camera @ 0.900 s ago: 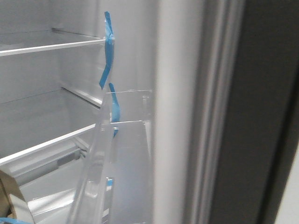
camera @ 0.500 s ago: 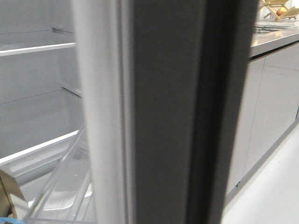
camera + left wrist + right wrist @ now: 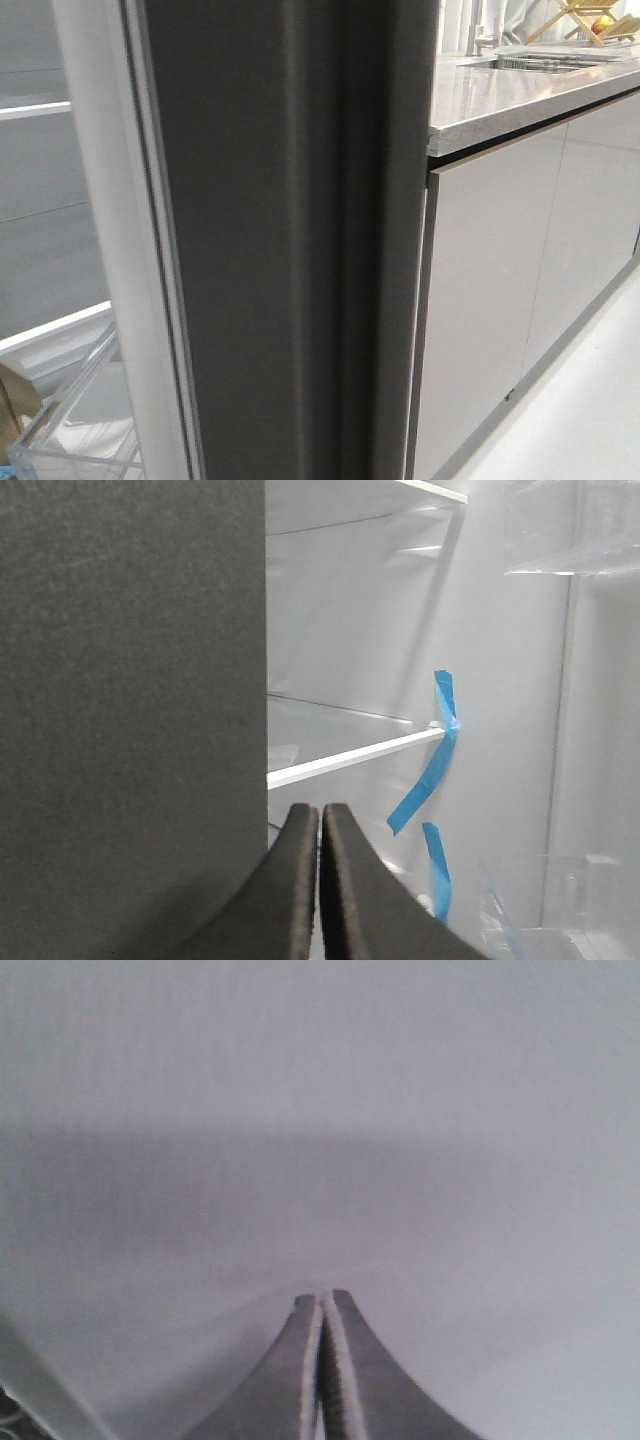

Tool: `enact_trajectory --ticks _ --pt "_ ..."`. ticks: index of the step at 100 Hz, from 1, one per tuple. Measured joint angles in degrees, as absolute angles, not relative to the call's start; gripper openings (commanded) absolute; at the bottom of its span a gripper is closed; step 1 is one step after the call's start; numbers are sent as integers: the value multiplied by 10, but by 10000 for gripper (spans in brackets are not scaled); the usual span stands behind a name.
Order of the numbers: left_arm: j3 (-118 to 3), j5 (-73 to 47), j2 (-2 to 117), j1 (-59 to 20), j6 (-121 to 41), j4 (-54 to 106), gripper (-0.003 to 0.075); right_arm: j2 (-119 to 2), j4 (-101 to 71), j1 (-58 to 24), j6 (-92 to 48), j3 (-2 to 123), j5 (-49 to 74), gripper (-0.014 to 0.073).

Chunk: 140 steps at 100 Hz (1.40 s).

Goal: Close fridge door
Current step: 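Push the grey fridge door with the right gripper toward the fridge body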

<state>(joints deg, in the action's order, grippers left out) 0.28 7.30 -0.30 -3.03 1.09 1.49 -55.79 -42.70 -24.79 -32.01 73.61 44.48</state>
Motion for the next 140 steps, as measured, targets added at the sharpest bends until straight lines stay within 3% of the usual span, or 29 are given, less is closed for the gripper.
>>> enact_trajectory --ticks 110,140 --pt "3 73 -3 -30 11 15 -20 -775 -476 -283 -374 898 450 -45" --pt "3 73 -3 -30 11 15 -20 -842 -476 -328 -391 938 427 -45"
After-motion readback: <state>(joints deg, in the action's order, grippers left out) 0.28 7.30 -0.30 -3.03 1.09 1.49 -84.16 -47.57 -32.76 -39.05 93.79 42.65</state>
